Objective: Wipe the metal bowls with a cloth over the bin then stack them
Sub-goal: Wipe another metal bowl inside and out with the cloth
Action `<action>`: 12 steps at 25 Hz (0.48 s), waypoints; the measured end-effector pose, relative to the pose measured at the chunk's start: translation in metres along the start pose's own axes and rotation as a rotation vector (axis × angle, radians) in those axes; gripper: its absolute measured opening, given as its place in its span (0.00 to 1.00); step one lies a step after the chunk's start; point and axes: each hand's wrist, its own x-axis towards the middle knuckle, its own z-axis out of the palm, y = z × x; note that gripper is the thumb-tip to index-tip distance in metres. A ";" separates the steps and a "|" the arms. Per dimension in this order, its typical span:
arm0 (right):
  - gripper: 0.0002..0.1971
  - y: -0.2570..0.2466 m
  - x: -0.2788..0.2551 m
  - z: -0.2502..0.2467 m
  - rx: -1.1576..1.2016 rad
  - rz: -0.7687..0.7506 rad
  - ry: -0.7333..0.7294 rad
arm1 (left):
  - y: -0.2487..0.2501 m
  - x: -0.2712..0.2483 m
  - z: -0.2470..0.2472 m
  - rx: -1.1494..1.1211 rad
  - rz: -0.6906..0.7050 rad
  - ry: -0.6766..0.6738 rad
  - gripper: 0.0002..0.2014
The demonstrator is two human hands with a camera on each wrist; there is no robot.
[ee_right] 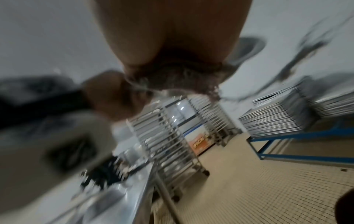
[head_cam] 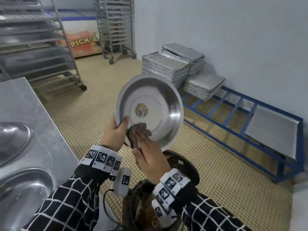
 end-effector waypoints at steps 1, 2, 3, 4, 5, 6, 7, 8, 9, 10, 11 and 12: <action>0.28 0.003 -0.002 0.005 -0.083 -0.055 -0.017 | 0.003 0.001 -0.002 -0.022 0.004 -0.019 0.05; 0.28 0.010 -0.003 0.003 -0.159 -0.057 -0.034 | 0.005 0.002 -0.005 -0.039 0.001 -0.033 0.05; 0.28 0.021 -0.003 -0.001 -0.251 -0.032 -0.053 | 0.006 0.003 -0.009 -0.048 -0.003 -0.044 0.05; 0.30 0.033 -0.004 -0.007 -0.365 0.013 -0.071 | 0.005 0.004 -0.012 -0.046 -0.004 -0.056 0.05; 0.32 0.045 -0.004 -0.014 -0.478 0.067 -0.084 | 0.004 0.005 -0.014 -0.040 -0.001 -0.065 0.06; 0.35 0.053 -0.005 -0.021 -0.558 0.114 -0.100 | 0.003 0.004 -0.014 -0.036 0.005 -0.071 0.06; 0.37 0.055 -0.005 -0.022 -0.574 0.138 -0.111 | 0.002 0.003 -0.014 -0.034 0.012 -0.072 0.06; 0.38 0.050 -0.004 -0.019 -0.528 0.134 -0.109 | 0.001 0.004 -0.013 -0.033 0.018 -0.069 0.06; 0.38 0.040 -0.005 -0.012 -0.437 0.109 -0.102 | 0.002 0.003 -0.010 -0.038 0.020 -0.066 0.06; 0.37 0.027 -0.006 -0.005 -0.329 0.084 -0.090 | 0.003 0.004 -0.008 -0.051 0.018 -0.059 0.06; 0.35 0.016 -0.008 0.002 -0.245 0.065 -0.063 | 0.004 0.005 -0.007 -0.065 0.014 -0.045 0.06; 0.33 0.010 -0.010 0.006 -0.216 0.060 -0.031 | 0.005 0.006 -0.006 -0.079 0.013 -0.033 0.06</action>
